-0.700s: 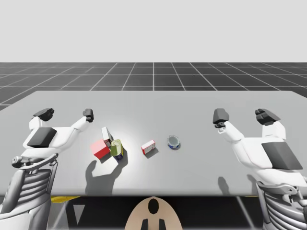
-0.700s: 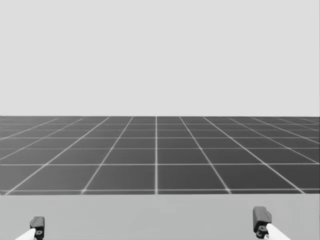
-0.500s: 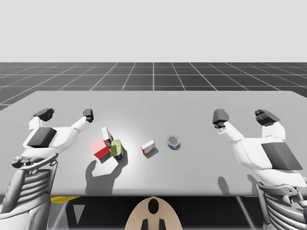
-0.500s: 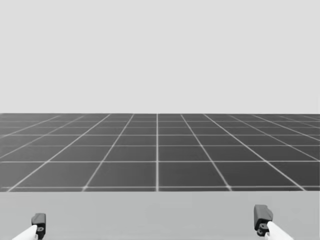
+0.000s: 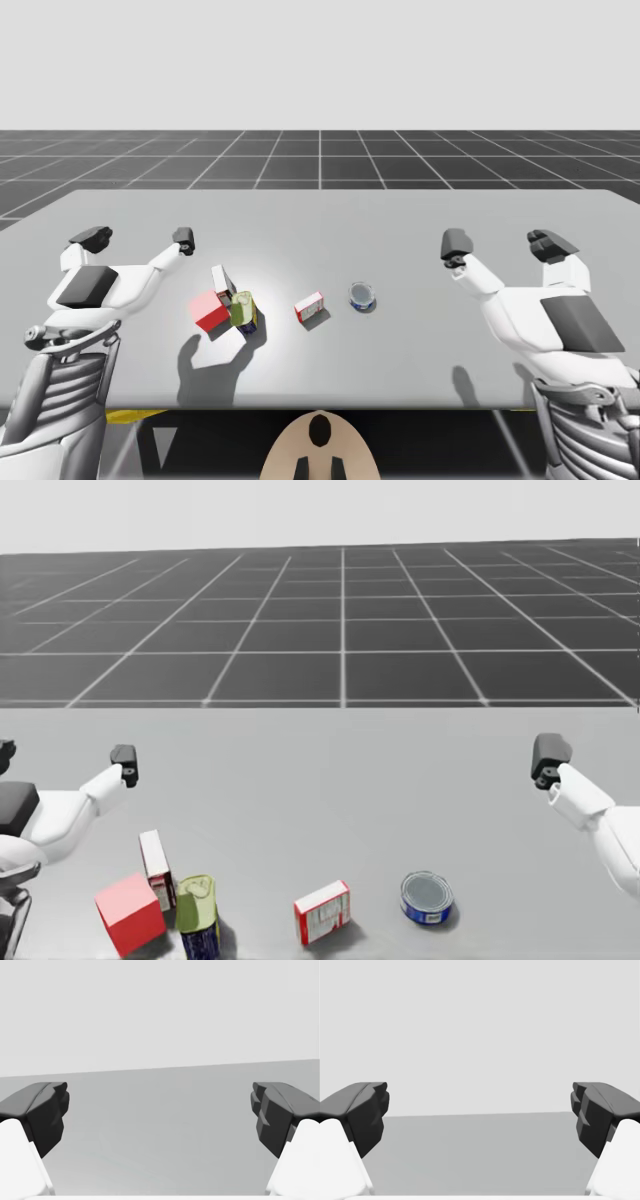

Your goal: Find the red cube and pick it up.

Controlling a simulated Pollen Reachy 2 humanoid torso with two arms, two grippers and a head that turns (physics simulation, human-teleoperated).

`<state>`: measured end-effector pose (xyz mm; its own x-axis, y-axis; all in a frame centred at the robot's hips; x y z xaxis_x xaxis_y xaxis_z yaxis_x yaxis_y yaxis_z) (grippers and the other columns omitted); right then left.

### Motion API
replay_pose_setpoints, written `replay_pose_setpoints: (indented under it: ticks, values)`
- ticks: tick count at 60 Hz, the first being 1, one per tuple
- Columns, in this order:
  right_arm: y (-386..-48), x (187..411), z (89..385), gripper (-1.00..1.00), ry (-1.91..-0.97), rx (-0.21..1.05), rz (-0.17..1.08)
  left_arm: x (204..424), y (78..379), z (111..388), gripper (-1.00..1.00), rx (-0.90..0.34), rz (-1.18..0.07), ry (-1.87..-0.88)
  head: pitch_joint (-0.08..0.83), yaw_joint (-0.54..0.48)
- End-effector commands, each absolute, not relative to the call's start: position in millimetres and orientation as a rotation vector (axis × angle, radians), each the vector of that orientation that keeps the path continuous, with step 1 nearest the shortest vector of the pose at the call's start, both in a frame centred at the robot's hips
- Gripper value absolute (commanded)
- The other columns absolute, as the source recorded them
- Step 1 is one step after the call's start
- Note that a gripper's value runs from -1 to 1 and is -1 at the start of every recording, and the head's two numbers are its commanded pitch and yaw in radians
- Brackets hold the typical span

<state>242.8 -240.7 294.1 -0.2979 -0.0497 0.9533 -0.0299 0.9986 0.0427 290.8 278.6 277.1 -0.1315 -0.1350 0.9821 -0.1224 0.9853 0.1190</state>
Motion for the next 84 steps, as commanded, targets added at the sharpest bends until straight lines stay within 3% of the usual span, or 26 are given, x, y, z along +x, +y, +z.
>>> replay_pose_setpoints:
  ticks: [1,16,35,54,61,68,76,84]
  values:
    - [-238.9,243.1,292.3,-1.00,-1.866,0.064,-0.021,291.4,279.0,276.6,-1.00,0.200,-0.013,-1.703,0.419,0.08]
    - [-236.9,243.1,291.4,-1.00,-1.858,0.068,-0.010,292.6,278.9,276.3,-1.00,0.207,-0.020,-1.702,0.565,0.20]
    - [-235.2,243.2,289.6,-1.00,-1.843,0.085,0.003,293.1,277.3,275.5,-1.00,0.207,-0.021,-1.695,0.677,0.40]
    - [-235.2,243.9,288.6,-1.00,-1.829,0.093,0.002,290.3,276.6,280.1,-1.00,0.108,-0.019,-1.655,0.711,0.43]
    - [-235.1,243.1,288.8,-1.00,-1.828,0.093,-0.004,274.9,282.2,293.4,-1.00,0.015,-0.090,-1.575,0.707,0.43]
    - [-235.2,243.0,288.4,-1.00,-1.826,0.096,-0.001,263.2,292.8,298.9,-1.00,-0.096,-0.248,-1.462,0.707,0.44]
    - [-234.7,242.4,288.2,-1.00,-1.823,0.095,-0.004,250.2,317.2,288.7,-1.00,-0.143,-0.402,-1.360,0.692,0.45]
    - [-234.1,242.8,287.8,-1.00,-1.822,0.095,-0.003,242.0,340.3,267.8,-1.00,-0.217,-0.480,-1.316,0.690,0.47]
